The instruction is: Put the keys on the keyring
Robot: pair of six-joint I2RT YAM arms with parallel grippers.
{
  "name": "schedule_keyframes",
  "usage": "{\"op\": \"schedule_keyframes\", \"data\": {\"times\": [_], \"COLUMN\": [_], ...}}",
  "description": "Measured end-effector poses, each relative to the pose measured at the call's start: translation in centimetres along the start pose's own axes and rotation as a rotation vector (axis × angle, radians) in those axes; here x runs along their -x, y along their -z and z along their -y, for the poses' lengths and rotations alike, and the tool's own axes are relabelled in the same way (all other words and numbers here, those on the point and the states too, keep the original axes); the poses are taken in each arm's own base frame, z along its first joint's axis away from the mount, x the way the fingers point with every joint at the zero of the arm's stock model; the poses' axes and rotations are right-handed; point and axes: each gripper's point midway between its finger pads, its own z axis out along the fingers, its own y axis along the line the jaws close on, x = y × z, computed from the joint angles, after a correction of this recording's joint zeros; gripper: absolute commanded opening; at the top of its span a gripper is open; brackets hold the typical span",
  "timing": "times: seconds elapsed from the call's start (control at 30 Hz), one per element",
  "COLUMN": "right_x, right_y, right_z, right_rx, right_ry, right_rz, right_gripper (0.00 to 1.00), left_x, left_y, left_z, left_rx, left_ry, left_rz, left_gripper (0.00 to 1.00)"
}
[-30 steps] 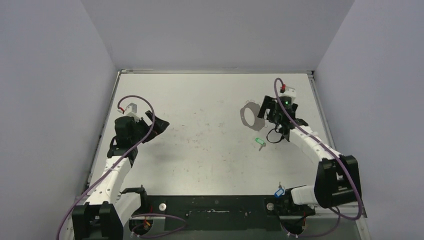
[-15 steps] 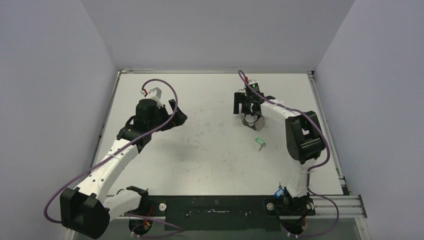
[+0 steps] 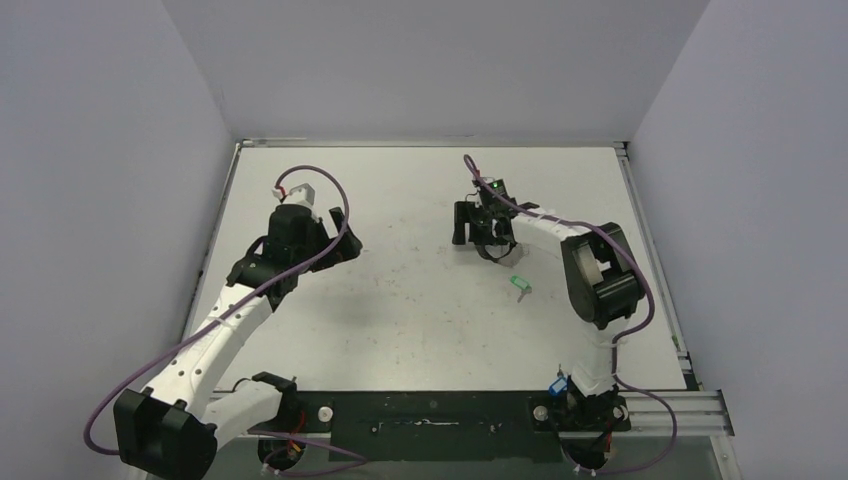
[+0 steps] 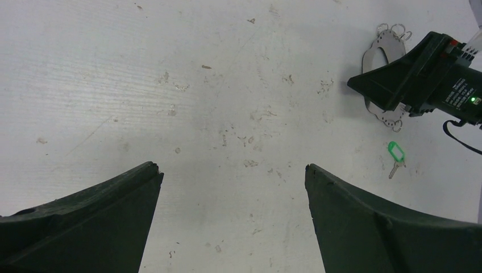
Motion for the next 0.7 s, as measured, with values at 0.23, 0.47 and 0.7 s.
{"op": "schedule_keyframes", "data": {"times": [0.23,0.47,0.7], "right_x": [-8.7,-15.6,-10.7], "right_y": [4.4,10.7,17.5], "right_z": [-6.9,-11.6,-12.1], "right_rx": [0.183,0.335,0.398], "right_ry": [0.004,0.009,-0.002], "right_rz": [-0.129,-0.223,0.001], "right_gripper": [0.78,0.84,0.89], "left_x": [-0.4,-0.8,-5.8], "left_y": [0.3,-0.4,-3.2], "left_z": [-0.3,0.0,0.9], "left_rx": [0.012,0.011,-0.061], "left_ry": [-0.015,-0.029,-0.02], "left_rz": [-0.023,-0.076,-0.271], "left_gripper": [0.97,0.97,0.89]}}
